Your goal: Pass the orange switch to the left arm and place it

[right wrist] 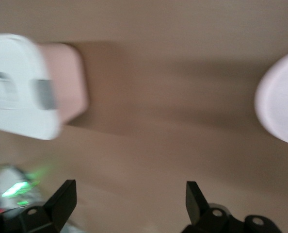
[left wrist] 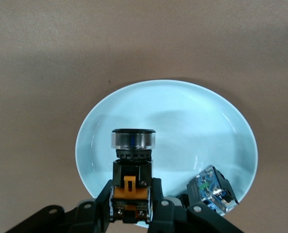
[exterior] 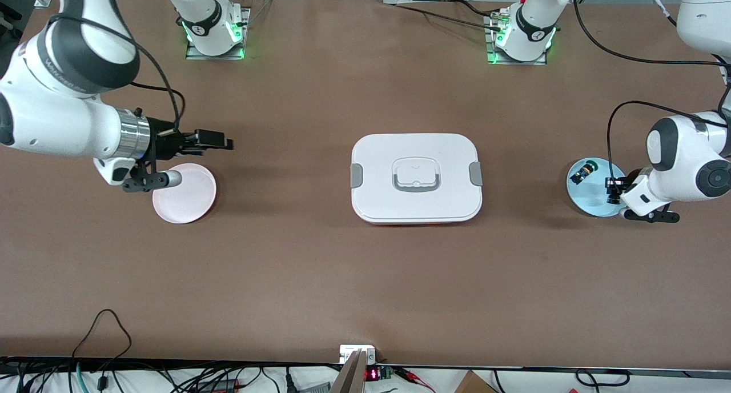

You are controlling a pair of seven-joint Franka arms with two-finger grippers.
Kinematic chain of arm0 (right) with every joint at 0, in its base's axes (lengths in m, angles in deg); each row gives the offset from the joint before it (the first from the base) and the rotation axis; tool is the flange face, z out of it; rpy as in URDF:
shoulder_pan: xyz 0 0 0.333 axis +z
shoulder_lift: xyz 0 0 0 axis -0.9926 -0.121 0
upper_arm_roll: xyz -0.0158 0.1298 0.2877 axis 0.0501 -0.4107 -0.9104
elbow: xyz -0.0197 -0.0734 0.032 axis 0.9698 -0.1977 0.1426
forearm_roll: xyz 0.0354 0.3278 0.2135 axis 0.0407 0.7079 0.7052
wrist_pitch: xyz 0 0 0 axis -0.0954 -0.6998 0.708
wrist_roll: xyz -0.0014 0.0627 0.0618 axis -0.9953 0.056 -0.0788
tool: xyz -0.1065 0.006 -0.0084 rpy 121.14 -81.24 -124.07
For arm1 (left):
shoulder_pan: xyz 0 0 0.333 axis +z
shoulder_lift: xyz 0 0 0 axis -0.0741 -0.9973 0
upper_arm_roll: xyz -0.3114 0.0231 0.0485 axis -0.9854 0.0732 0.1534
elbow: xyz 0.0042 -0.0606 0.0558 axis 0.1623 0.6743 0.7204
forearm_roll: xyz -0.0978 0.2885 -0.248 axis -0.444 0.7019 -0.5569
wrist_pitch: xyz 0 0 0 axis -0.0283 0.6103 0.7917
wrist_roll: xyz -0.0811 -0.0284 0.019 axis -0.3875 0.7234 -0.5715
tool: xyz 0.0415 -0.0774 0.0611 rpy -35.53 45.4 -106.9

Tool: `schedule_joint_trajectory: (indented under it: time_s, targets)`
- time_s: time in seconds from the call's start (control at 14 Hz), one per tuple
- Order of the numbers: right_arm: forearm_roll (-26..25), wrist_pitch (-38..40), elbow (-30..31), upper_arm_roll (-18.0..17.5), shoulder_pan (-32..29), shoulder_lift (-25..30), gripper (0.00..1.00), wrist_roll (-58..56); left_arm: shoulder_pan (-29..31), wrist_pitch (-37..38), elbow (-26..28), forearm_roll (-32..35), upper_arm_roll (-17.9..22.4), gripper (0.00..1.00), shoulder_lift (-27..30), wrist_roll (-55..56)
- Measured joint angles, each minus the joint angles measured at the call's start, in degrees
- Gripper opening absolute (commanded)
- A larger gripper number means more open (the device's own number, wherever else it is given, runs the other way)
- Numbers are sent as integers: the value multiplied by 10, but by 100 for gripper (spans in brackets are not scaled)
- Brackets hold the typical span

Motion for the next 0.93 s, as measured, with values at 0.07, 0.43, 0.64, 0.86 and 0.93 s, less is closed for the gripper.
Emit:
schedule_joint_trajectory:
  time_s: [0.07, 0.43, 0.64, 0.86, 0.93]
  targets:
    - [-76, 9, -6, 0, 2, 1, 100, 1, 1, -6, 1, 0, 1, 5, -4, 0]
    - [-246, -19, -31, 45, -7, 30, 100, -25, 1, -33, 2, 1, 2, 100, -26, 0]
    - [-167, -19, -44, 140, 0, 45, 100, -37, 1, -32, 0, 2, 3, 100, -24, -3]
    - [-158, -20, -32, 206, 49, 58, 100, -46, 1, -28, -6, 2, 2, 100, 2, -8]
    - [-158, -30, -18, 211, 62, 65, 100, -44, -1, -21, -10, 2, 1, 100, 19, -9]
